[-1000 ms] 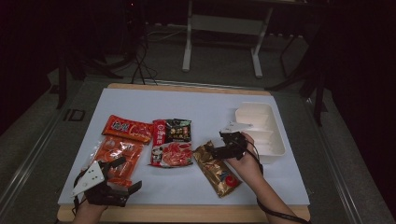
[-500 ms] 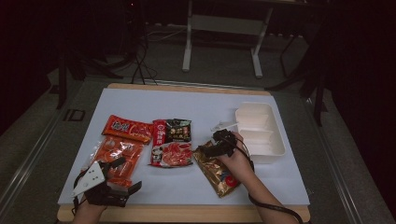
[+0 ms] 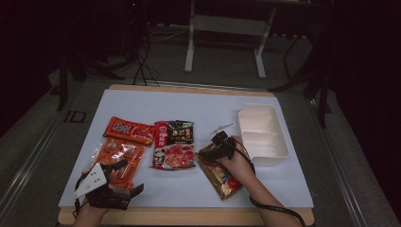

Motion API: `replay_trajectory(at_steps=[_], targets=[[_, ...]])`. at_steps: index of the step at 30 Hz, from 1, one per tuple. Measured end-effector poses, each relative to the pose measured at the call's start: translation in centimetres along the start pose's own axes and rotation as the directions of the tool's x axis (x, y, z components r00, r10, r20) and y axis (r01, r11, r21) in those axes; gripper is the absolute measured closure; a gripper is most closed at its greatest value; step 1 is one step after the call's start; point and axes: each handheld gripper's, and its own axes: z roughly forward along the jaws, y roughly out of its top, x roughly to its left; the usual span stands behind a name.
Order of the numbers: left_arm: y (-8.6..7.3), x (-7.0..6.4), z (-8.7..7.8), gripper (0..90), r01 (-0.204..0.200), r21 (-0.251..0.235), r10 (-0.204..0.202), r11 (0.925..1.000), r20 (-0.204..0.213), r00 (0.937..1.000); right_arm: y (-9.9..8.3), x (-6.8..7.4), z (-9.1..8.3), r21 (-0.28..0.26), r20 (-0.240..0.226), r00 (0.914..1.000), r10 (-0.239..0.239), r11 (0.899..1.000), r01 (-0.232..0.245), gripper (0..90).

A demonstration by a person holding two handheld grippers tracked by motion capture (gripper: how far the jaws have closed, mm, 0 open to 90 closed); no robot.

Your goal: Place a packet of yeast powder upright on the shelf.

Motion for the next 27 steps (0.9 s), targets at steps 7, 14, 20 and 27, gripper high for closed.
replay_trajectory(at_steps=[7,14,20,27], targets=[[0.0,-0.1,0.1,1.7,-0.001,0.004,0.001,1.0,0.002,1.0,0.1,1.0,0.1,0.025,0.026,0.9964,-0.081,0.996,0.08,57.2],[0.0,-0.2,0.2,1.6,-0.009,0.019,0.009,0.9998,0.005,0.9999,0.3,1.3,0.0,0.039,0.001,0.9951,-0.099,0.994,0.099,84.5],[0.0,-0.1,0.2,1.6,-0.007,0.017,0.007,0.9998,0.002,1.0,0.4,0.8,-0.9,0.005,-0.045,0.9968,-0.067,0.998,0.067,87.7],[0.0,-0.2,0.2,1.6,-0.01,0.018,0.01,0.9998,0.001,0.9999,0.7,1.2,-3.0,-0.055,-0.062,0.9945,-0.085,0.995,0.081,88.0]])
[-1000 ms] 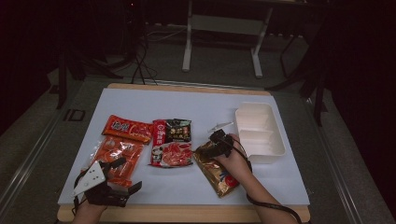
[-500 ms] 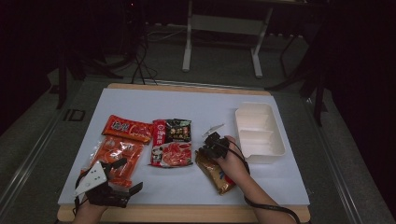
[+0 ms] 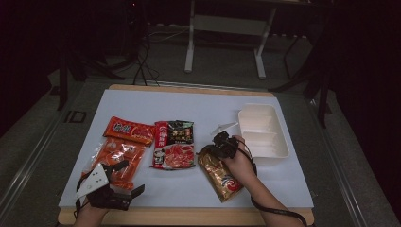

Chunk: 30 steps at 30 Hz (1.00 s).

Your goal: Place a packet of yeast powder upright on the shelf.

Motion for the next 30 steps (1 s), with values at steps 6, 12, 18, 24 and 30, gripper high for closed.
replay_trajectory(at_steps=[6,12,18,24,30], targets=[[0.0,0.1,-0.1,1.6,0.007,-0.012,-0.007,0.9999,-0.013,0.9999,0.2,0.4,-1.7,-0.051,-0.015,0.9999,-0.005,0.999,0.004,88.2],[0.0,0.1,0.0,1.7,0.01,-0.008,-0.01,0.9999,-0.011,0.9999,1.0,1.0,-4.3,-0.122,-0.051,0.9986,-0.017,0.992,0.01,88.3],[0.0,0.1,0.0,1.6,0.005,-0.003,-0.005,1.0,-0.009,0.9999,1.3,1.5,-6.6,-0.21,-0.095,0.995,-0.033,0.978,0.012,88.5],[0.0,0.1,0.0,1.6,0.009,-0.003,-0.009,1.0,-0.01,0.9999,1.8,1.7,-8.6,-0.26,-0.1,0.9937,-0.05,0.965,0.022,88.5],[-0.1,0.0,0.1,1.6,0.009,-0.001,-0.009,1.0,-0.009,0.9999,3.0,1.7,-10.1,-0.307,-0.085,0.9945,-0.062,0.951,0.033,88.5]])
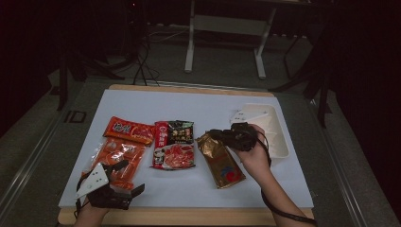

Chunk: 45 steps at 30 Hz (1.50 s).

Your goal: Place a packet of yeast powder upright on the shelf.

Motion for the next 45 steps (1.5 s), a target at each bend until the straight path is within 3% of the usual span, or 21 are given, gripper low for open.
replay_trajectory(at_steps=[7,12,19,28,34,39,45], targets=[[0.0,0.0,-0.1,1.6,0.005,-0.003,-0.005,1.0,-0.003,1.0,1.7,-0.5,-1.0,-0.049,0.005,1.0,-0.009,0.999,0.009,88.4],[-0.1,0.0,-0.1,1.6,0.009,-0.004,-0.009,1.0,-0.004,1.0,2.6,-1.6,-1.8,-0.096,0.001,0.9998,0.022,0.995,-0.022,88.4],[-0.1,0.0,-0.2,1.6,0.011,-0.005,-0.011,0.9999,-0.008,0.9999,3.8,-2.8,-2.5,-0.101,0.03,0.9995,0.013,0.995,-0.01,88.3],[-0.1,0.0,-0.2,1.6,0.01,-0.002,-0.01,0.9999,-0.008,0.9999,5.6,-3.9,-4.3,-0.174,0.063,0.9979,0.015,0.985,-0.004,88.2],[-0.2,-0.1,-0.5,1.6,0.016,-0.008,-0.016,0.9998,-0.013,0.9998,6.5,-5.5,-5.5,-0.22,0.103,0.9937,0.043,0.975,-0.019,88.1],[-0.3,-0.2,-0.8,1.6,0.021,-0.01,-0.021,0.9997,-0.022,0.9995,6.7,-7.1,-6.3,-0.234,0.167,0.9844,0.056,0.972,-0.016,88.0],[-0.4,-0.3,-1.2,1.6,0.032,-0.01,-0.032,0.9994,-0.031,0.999,6.4,-9.3,-7.1,-0.257,0.192,0.9768,0.095,0.966,-0.044,87.9]])
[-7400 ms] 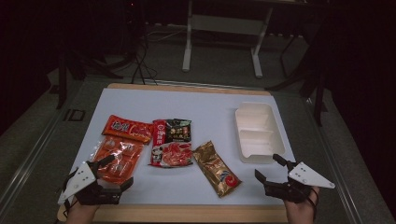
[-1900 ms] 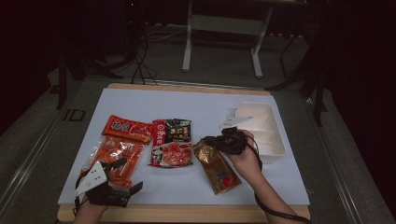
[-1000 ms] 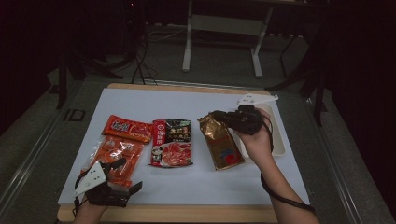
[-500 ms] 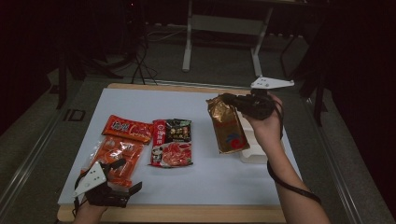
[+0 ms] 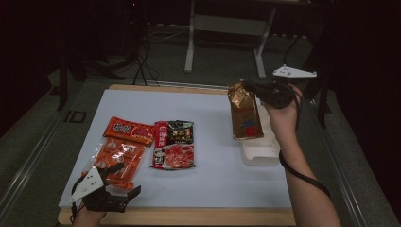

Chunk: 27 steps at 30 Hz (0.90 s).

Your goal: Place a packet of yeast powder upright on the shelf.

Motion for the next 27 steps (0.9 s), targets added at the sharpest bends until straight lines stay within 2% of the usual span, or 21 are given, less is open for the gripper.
replay_trajectory(at_steps=[9,13,20,23,27], targets=[[-0.2,-0.2,-0.2,1.6,0.013,0.002,-0.013,0.9999,-0.005,0.9999,-0.4,-2.4,-0.2,-0.047,0.058,0.9976,-0.038,0.998,0.041,87.3],[-0.2,-0.3,-0.3,1.6,0.015,0.002,-0.015,0.9999,-0.009,0.9998,-0.4,-3.8,-0.3,-0.069,0.086,0.9959,-0.029,0.997,0.035,87.4],[-0.4,-0.1,-0.3,1.6,0.029,0.002,-0.029,0.9996,-0.008,0.9995,-0.3,-6.1,-0.2,-0.074,0.156,0.9876,-0.018,0.997,0.03,87.4],[-0.4,-0.2,-0.3,1.6,0.031,0.006,-0.03,0.9995,-0.009,0.9995,-0.5,-7.0,0.0,-0.098,0.156,0.9877,0.005,0.995,0.011,87.3],[-0.4,-0.2,-0.4,1.6,0.033,0.003,-0.033,0.9994,-0.014,0.9993,-0.6,-8.0,0.3,-0.113,0.194,0.9809,-0.009,0.993,0.031,87.4]])
